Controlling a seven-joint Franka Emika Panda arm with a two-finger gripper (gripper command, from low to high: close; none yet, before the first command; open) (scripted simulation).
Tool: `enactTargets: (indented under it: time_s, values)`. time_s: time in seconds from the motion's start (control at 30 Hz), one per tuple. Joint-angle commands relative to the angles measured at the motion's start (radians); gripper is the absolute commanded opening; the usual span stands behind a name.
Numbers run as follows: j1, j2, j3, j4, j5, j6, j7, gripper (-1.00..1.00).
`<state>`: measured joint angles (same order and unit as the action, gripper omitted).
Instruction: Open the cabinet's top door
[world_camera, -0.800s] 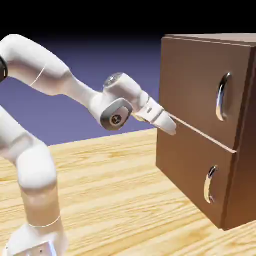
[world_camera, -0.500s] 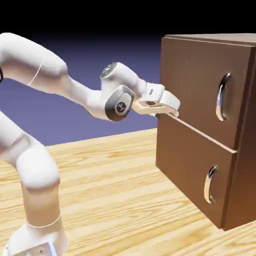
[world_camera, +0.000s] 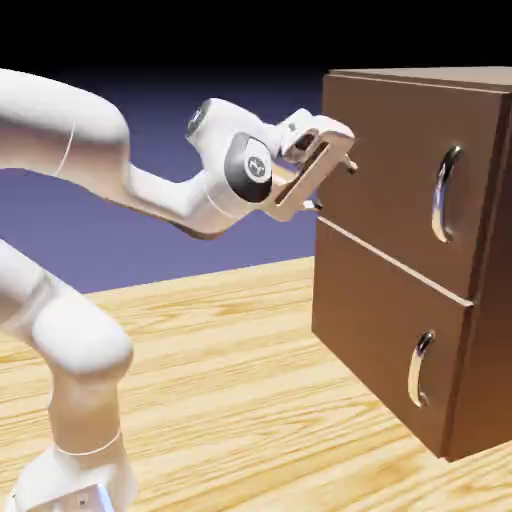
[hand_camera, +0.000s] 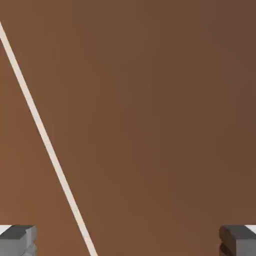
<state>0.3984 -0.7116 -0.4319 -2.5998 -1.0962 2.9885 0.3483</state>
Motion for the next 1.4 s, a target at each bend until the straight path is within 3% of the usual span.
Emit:
enactTargets:
  time_s: [0.0, 1.37]
  values:
    - [0.015, -0.006, -0.017, 0.008, -0.044, -0.002, -0.016, 0.0]
    - [0.63, -0.231, -0.704, 0.343, -1.787, -0.079, -0.64, 0.0]
